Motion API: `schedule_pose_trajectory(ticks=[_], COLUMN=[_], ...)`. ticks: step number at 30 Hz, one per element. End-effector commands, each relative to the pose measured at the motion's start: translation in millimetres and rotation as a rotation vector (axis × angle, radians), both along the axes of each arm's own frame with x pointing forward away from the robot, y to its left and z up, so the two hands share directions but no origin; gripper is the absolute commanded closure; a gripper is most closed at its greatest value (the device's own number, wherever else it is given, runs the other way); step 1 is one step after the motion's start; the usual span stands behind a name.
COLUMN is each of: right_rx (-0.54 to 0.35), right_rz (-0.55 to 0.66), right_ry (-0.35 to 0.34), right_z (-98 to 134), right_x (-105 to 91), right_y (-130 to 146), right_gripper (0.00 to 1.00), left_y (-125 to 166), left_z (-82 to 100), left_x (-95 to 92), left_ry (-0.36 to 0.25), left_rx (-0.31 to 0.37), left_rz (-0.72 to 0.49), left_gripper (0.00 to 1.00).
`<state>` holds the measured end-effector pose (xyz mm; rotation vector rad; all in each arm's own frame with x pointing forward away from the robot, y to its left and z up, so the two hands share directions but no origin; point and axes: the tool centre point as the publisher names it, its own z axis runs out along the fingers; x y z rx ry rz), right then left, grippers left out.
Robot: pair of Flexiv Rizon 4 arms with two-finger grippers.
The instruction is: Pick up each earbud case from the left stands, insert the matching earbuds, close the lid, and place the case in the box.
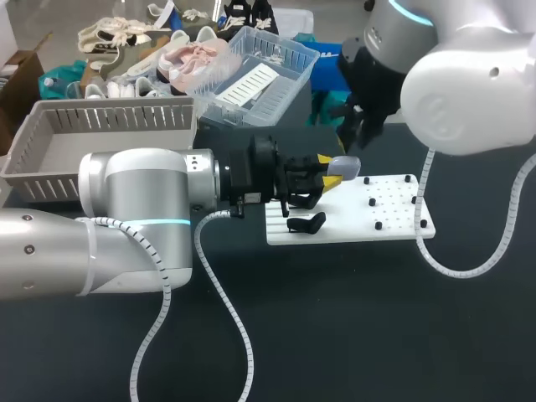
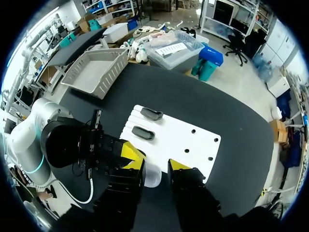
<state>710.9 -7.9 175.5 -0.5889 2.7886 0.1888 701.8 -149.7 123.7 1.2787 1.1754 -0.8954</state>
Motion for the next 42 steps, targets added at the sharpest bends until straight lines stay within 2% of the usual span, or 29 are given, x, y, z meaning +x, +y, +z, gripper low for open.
schedule_pose_trajectory(ticks=[1, 4, 9, 13, 23, 28, 35, 42], right_rx=[0.013, -0.015, -0.087, -0.107, 0.029, 0.067, 0.114, 0.164], right_rz=[-0.003, 0.031, 0.177, 0.184, 0.189, 0.176, 0.172, 0.138], right_ry=[-0.021, -0.045, -0.071, -0.075, -0.178, -0.201, -0.215, -0.192], right_z=[6.1, 15.7, 26.9, 34.3, 58.5, 57.5, 45.3, 30.3], right_x=[-6.6, -9.8, -16.4, -20.6, -49.2, -63.9, -81.7, -91.2], right_y=[-4.6, -5.4, -6.1, -10.3, -12.9, -11.9, -12.4, -14.4], right_gripper=[0.71, 0.70, 0.69, 0.69, 0.68, 0.68, 0.68, 0.69], left_y=[-0.4, -0.4, -0.4, -0.4, -0.4, 2.1, 37.8, 80.0], left_z=[-0.5, -0.5, -0.5, -0.5, -0.5, 0.1, 3.8, 3.7], left_x=[-0.4, -0.4, -0.4, -0.4, -0.4, 0.3, 17.7, 39.8], left_ry=[-0.002, -0.002, -0.002, -0.002, -0.002, -0.004, -0.026, -0.053], left_rx=[-0.003, -0.003, -0.003, -0.003, -0.003, -0.005, 0.009, 0.063], left_rz=[0.004, 0.004, 0.004, 0.004, 0.004, 0.004, 0.053, 0.096], left_gripper=[1.00, 1.00, 1.00, 1.00, 1.00, 1.00, 1.00, 1.00])
